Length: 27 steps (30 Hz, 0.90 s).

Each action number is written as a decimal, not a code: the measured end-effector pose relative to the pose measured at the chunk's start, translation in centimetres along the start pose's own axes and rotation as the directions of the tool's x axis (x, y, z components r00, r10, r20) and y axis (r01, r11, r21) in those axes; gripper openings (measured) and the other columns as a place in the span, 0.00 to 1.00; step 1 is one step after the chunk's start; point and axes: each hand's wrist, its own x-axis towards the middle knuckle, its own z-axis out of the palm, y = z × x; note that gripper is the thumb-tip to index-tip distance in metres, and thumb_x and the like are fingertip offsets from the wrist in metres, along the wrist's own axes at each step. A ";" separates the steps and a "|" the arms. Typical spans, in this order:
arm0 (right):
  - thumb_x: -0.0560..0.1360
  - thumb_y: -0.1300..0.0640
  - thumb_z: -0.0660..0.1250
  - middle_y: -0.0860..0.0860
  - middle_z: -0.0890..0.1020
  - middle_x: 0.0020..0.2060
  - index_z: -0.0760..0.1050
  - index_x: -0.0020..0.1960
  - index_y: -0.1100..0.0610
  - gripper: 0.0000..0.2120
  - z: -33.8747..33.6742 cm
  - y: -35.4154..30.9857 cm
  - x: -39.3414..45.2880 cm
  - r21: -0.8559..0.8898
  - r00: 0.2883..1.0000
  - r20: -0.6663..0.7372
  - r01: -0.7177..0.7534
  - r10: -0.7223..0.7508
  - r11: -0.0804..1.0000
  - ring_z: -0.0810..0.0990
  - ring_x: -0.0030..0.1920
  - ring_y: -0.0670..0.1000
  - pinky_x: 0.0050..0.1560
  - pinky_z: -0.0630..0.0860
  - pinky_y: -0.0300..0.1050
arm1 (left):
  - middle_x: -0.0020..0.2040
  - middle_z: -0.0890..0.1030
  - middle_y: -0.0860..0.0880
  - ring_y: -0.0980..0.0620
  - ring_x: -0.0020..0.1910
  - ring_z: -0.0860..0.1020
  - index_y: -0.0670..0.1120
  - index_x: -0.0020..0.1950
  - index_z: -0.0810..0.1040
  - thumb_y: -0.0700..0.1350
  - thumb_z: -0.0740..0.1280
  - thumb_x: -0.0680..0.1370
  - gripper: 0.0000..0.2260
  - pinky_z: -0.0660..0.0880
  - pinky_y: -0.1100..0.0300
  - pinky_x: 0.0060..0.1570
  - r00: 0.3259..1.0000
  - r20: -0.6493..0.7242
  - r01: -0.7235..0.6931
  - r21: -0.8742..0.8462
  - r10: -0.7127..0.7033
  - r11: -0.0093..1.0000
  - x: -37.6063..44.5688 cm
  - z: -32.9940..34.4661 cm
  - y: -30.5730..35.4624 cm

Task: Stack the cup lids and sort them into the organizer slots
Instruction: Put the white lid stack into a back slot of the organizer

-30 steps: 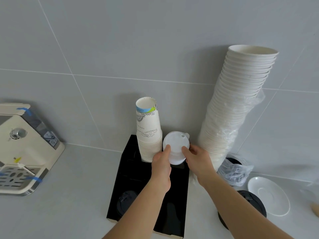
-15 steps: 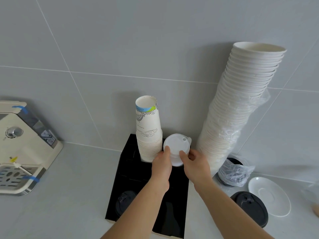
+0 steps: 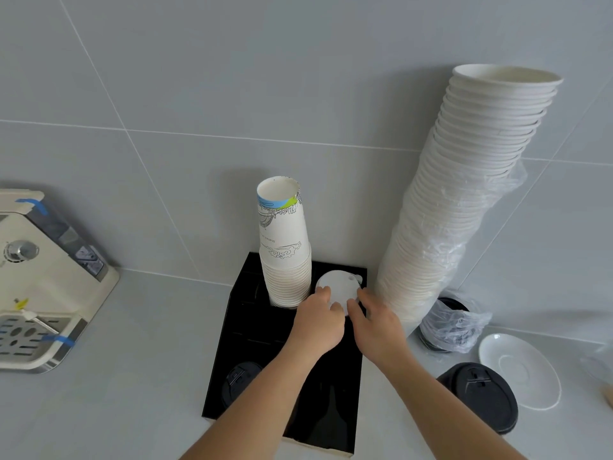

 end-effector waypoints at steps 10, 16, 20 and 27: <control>0.84 0.52 0.53 0.52 0.67 0.76 0.66 0.76 0.59 0.23 -0.2 -0.2 -0.8 -0.131 0.989 0.146 0.051 -0.032 0.990 0.62 0.77 0.51 0.72 0.58 0.40 | 0.56 0.73 0.51 0.53 0.53 0.70 0.47 0.55 0.71 0.41 0.58 0.80 0.06 0.68 0.63 0.54 0.997 0.073 -0.037 0.004 0.037 0.999 -0.7 -1.0 0.1; 0.76 0.43 0.63 0.52 0.83 0.60 0.75 0.69 0.56 0.26 -2.1 -1.4 -1.3 0.253 0.959 0.204 -0.248 0.199 0.935 0.79 0.62 0.55 0.63 0.74 0.49 | 0.51 0.82 0.52 0.50 0.56 0.79 0.45 0.55 0.80 0.52 0.67 0.71 0.16 0.75 0.58 0.59 0.987 0.107 0.149 -0.346 -0.119 0.926 -1.6 -2.6 0.2; 0.77 0.48 0.63 0.51 0.85 0.55 0.84 0.56 0.52 0.15 -4.2 -2.2 -3.1 0.422 0.951 0.221 -0.292 0.215 0.858 0.81 0.59 0.52 0.69 0.72 0.57 | 0.51 0.82 0.50 0.52 0.55 0.78 0.51 0.43 0.82 0.47 0.66 0.74 0.05 0.71 0.52 0.64 0.980 0.131 0.198 -0.559 -0.150 0.805 -3.9 -4.1 0.2; 0.81 0.51 0.63 0.55 0.84 0.57 0.79 0.59 0.57 0.13 -9.1 -3.3 -7.4 0.700 0.950 0.227 -0.313 0.216 0.642 0.83 0.57 0.53 0.60 0.77 0.50 | 0.60 0.82 0.44 0.47 0.60 0.80 0.44 0.65 0.77 0.45 0.66 0.79 0.15 0.75 0.49 0.63 0.976 0.163 0.218 -0.801 -0.147 0.558 -9.6 -7.6 -0.5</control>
